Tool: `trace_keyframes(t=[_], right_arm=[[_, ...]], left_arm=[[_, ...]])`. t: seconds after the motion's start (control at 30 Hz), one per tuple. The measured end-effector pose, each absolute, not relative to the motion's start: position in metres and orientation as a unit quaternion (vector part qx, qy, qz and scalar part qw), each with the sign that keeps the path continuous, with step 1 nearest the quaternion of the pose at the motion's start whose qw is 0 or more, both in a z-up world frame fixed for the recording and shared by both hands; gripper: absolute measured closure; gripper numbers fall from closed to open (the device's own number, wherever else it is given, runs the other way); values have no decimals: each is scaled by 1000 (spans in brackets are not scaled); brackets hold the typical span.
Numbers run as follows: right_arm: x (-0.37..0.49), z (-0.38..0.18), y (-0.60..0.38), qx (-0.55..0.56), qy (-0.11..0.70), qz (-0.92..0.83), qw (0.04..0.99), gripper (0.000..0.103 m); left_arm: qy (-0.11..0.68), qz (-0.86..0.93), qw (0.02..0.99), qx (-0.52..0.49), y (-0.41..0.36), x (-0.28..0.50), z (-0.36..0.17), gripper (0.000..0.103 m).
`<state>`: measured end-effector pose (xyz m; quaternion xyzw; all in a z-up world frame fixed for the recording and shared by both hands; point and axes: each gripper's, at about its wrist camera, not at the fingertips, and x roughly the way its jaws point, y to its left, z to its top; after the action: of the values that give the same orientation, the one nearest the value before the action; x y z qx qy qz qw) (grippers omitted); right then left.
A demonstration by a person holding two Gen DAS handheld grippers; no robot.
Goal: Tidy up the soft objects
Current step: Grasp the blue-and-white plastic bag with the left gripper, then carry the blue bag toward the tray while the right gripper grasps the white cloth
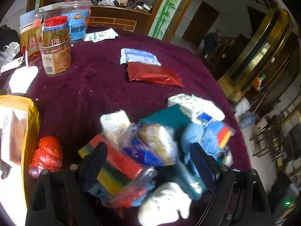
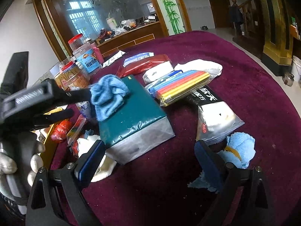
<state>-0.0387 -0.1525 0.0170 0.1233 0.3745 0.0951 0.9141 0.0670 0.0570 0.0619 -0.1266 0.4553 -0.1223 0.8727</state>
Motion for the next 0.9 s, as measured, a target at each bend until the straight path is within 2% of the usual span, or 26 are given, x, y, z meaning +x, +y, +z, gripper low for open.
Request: trace_keyframes(t=[0.03,0.07,0.1,0.17,0.27,0.63,0.8,0.9], right_arm=[[-38,17,-152,124,375,94,914,8],[-38,17,-152,124,375,94,914,8],[-38,17,-153,125,375,93,914,8],[-38,16,-153,126,376,93,913,8],[-38,15,-153,126,377,91,913,8],[-39,15,-157,137,375,98,912,8],[-49,24,-151,139,358,132,914,8],[-54,25,-126,117,379,166,903,8]], left_arm=[[463,-126,869,-124,59,68,58,34],[469,-138,863,-127,60,68,55,62],[475,-153,855,-139,63,67,53,62],[465,-152,858,-155,73,60,56,70],[444,-151,870,-150,82,45,68,76],[379,-201,873,-232,126,-38,106,76],[362,-201,872,-263,156,-82,104,76],[353,-191,875,-270,176,-100,102,76]])
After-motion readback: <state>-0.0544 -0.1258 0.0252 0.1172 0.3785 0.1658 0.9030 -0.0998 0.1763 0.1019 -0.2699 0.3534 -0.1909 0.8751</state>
